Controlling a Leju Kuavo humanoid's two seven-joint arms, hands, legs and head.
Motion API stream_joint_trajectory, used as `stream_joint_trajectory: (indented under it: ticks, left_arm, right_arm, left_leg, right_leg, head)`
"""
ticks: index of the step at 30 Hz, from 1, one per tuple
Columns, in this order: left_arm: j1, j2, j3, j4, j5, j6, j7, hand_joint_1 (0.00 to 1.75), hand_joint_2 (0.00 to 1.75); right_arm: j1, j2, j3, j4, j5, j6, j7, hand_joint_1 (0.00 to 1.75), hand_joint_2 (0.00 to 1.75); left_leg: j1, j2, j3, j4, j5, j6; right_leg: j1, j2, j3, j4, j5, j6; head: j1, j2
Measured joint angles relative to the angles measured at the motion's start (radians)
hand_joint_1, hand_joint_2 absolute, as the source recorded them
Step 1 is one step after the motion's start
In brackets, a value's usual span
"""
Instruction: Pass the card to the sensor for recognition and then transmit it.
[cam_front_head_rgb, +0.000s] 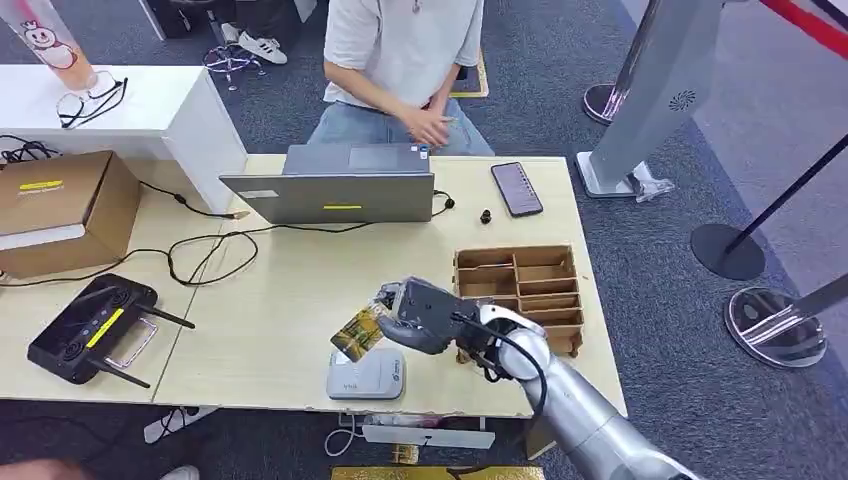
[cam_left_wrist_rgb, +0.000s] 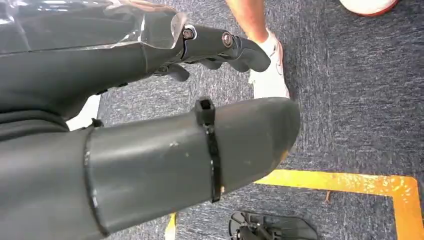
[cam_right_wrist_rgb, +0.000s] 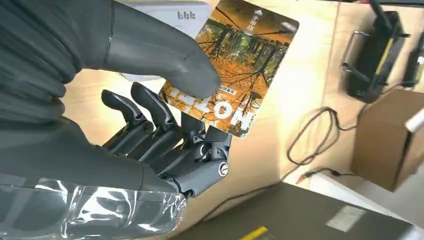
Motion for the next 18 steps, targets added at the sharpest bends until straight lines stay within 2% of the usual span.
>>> stream_joint_trajectory:
  ticks: [9, 18]
  left_arm:
    - [-0.009, -0.006, -0.016, 0.000, -0.013, 0.000, 0.015, 0.00, 0.00]
    - [-0.012, -0.008, -0.024, 0.000, -0.019, -0.004, 0.024, 0.00, 0.00]
  right_arm:
    - [-0.018, 0.019, 0.056, 0.146, 0.042, -0.040, 0.036, 1.75, 1.75]
    - [-0.021, 0.022, 0.106, 0.224, 0.096, -0.067, 0.063, 1.75, 1.75]
  left_leg:
    - [0.000, 0.000, 0.000, 0.000, 0.000, 0.000]
    - [0.000, 0.000, 0.000, 0.000, 0.000, 0.000]
  right_leg:
    - [0.000, 0.000, 0.000, 0.000, 0.000, 0.000]
    - [0.000, 0.000, 0.000, 0.000, 0.000, 0.000]
  head:
    - [0.000, 0.000]
    - [0.000, 0.000]
